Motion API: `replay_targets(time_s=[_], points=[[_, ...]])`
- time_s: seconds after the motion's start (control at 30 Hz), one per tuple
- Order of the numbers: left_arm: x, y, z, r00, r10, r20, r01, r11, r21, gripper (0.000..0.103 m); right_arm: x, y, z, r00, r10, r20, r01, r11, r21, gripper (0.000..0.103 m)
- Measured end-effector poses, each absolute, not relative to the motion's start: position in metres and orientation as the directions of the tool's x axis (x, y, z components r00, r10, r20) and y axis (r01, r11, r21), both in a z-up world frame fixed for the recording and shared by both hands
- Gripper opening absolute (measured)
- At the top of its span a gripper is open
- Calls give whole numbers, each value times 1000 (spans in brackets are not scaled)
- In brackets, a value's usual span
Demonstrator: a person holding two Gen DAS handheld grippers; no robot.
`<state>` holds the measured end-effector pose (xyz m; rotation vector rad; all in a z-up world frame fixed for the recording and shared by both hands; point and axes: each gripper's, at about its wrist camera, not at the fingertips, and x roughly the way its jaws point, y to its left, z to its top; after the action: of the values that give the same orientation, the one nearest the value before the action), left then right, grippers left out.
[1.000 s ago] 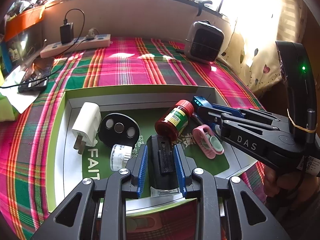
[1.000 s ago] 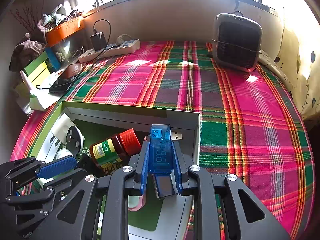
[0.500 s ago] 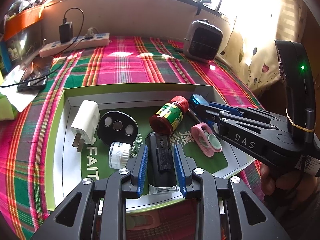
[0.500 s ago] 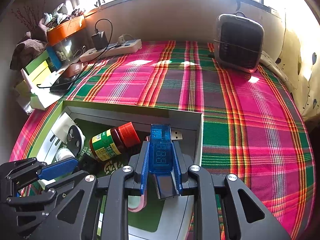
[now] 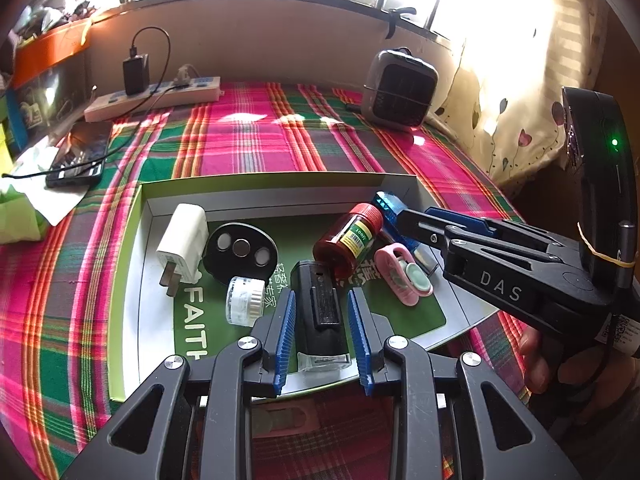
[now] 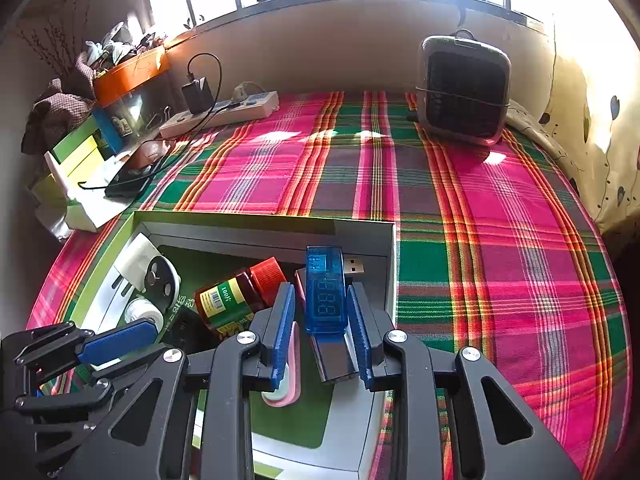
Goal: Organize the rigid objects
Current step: 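Lower the black device into the tray and open while the right gripper releases the USB meter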
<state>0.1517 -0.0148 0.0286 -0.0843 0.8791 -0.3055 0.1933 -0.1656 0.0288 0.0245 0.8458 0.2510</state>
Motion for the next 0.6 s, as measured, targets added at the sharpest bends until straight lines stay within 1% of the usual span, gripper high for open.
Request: replay_targets(time_s=[0.3, 0.6], points=[[135, -6, 38, 615, -300, -729, 229, 953, -200, 28, 167, -164, 41, 663, 235, -711, -206, 970, 129, 35], [114, 7, 47, 642, -298, -707, 225, 954, -198, 30, 139, -163, 47, 680, 237, -694, -191, 971, 145, 37]])
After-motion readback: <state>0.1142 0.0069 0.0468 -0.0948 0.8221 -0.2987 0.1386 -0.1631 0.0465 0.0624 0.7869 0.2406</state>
